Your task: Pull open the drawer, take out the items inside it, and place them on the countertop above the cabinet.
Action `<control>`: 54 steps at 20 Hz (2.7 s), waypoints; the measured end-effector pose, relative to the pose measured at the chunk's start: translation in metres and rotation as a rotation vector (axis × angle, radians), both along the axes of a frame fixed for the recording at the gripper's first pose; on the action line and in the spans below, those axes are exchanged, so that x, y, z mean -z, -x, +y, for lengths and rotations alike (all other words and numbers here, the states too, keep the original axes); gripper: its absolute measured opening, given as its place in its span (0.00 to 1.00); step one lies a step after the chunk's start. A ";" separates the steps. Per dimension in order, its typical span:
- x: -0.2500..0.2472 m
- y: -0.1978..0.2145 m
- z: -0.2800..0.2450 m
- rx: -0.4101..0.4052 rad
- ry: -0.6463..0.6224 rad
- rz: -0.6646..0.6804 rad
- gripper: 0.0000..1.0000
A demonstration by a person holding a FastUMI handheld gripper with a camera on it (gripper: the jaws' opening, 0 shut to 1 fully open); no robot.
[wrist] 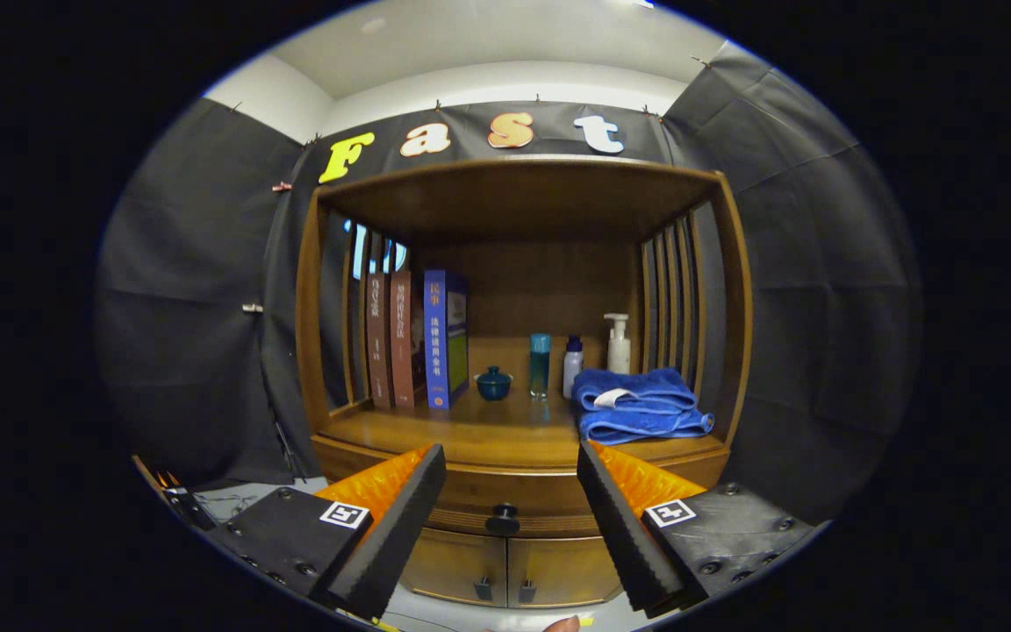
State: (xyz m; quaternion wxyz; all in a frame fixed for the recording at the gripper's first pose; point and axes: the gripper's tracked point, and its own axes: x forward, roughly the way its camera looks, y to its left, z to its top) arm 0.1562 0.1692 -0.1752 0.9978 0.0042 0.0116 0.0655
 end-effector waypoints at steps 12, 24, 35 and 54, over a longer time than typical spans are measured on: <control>0.141 -0.076 0.024 0.063 -0.040 0.196 0.90; 0.156 -0.078 0.022 0.131 -0.070 0.274 0.32; 0.152 0.014 0.014 0.107 -0.079 0.262 0.32; 0.158 0.085 0.011 0.082 -0.074 0.260 0.36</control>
